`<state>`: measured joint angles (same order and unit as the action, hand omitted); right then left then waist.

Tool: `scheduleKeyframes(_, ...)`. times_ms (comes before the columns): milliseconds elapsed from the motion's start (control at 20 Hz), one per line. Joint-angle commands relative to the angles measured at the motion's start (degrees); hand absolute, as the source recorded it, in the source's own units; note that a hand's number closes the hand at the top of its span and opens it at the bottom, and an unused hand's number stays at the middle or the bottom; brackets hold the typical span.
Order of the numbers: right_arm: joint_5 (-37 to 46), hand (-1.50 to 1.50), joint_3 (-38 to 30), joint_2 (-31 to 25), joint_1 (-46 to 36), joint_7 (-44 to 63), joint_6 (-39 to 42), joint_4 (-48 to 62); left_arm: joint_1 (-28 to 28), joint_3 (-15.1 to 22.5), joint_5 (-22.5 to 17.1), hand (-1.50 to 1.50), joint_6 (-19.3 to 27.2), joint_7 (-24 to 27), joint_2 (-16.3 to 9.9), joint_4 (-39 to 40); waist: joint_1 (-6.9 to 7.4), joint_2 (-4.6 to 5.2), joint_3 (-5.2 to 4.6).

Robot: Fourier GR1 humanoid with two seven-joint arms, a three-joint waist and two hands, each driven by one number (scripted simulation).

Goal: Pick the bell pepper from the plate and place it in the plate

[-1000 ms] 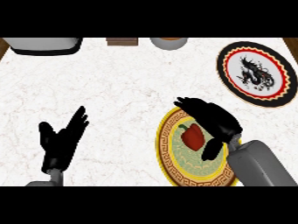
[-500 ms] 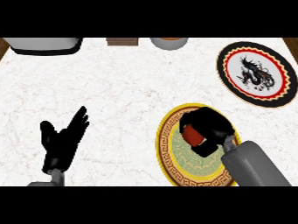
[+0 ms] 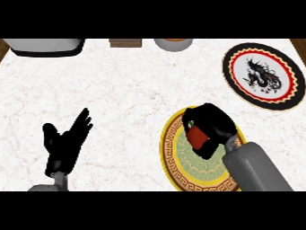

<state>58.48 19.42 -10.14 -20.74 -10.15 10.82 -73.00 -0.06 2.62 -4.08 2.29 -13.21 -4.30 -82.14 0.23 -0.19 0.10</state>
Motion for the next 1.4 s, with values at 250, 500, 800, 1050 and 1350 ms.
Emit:
scheduleKeyframes(250, 4.4, 1.50, -17.3, 10.0, -9.1, 37.7, -18.5, 4.0, 0.3, 1.1, -0.1, 0.00, -1.1, -0.1, 0.3, 0.1, 1.53, 0.93, -0.21)
scheduleKeyframes(500, 14.7, 1.50, -19.6, 10.1, -19.2, 55.3, -30.7, 5.9, -0.6, 1.7, 0.4, 0.00, -2.0, -0.3, -0.6, -0.6, 4.61, 1.04, -0.28)
scheduleKeyframes(800, 23.5, 1.50, -20.7, 10.1, -26.7, 73.4, -46.2, 13.2, -1.8, 2.8, 0.3, 0.00, -2.4, 0.0, 0.8, 0.6, 5.75, 1.79, -0.19)
scheduleKeyframes(1050, 29.9, 1.50, -22.9, 10.1, -29.6, 80.4, -56.5, 18.4, -2.8, 0.9, 0.2, 0.00, -2.3, 0.3, -0.4, 2.8, 3.81, 1.52, -0.15)
scheduleKeyframes(1350, 36.3, 1.50, -29.6, 10.1, -26.1, 78.7, -68.9, 24.7, 1.5, 1.8, 0.3, 0.00, -1.5, 0.2, 0.2, -1.6, 2.88, 1.06, -0.06)
